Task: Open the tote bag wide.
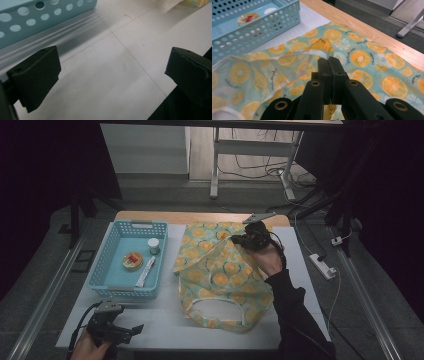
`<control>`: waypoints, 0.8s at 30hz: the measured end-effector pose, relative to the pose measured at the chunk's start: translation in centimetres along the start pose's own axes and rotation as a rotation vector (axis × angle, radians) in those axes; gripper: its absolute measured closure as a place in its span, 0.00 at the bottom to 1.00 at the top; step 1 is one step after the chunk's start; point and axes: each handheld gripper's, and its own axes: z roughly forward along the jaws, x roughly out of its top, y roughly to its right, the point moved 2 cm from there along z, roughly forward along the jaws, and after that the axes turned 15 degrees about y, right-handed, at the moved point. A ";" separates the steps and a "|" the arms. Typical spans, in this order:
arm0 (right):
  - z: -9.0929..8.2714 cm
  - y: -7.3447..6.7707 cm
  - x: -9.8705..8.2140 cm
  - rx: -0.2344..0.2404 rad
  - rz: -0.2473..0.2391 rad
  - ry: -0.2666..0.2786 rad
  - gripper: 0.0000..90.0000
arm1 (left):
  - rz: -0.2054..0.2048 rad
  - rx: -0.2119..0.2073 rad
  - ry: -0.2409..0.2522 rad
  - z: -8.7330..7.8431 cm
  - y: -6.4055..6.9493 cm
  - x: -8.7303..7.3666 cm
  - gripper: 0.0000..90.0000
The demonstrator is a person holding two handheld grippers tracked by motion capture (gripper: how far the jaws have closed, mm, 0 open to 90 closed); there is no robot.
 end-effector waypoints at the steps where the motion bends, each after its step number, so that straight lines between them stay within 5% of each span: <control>1: 0.2 0.2 -0.1 -0.008 -0.004 -0.002 1.00 | 0.000 -0.001 0.000 0.0 0.0 0.0 0.00; 11: 2.7 2.1 -1.3 -0.069 -0.023 -0.060 1.00 | -0.005 -0.005 0.006 -0.1 -0.1 0.0 0.00; 24: 5.8 3.5 -5.7 -0.108 -0.041 -0.129 1.00 | -0.006 -0.009 0.007 -0.1 -0.1 0.0 0.00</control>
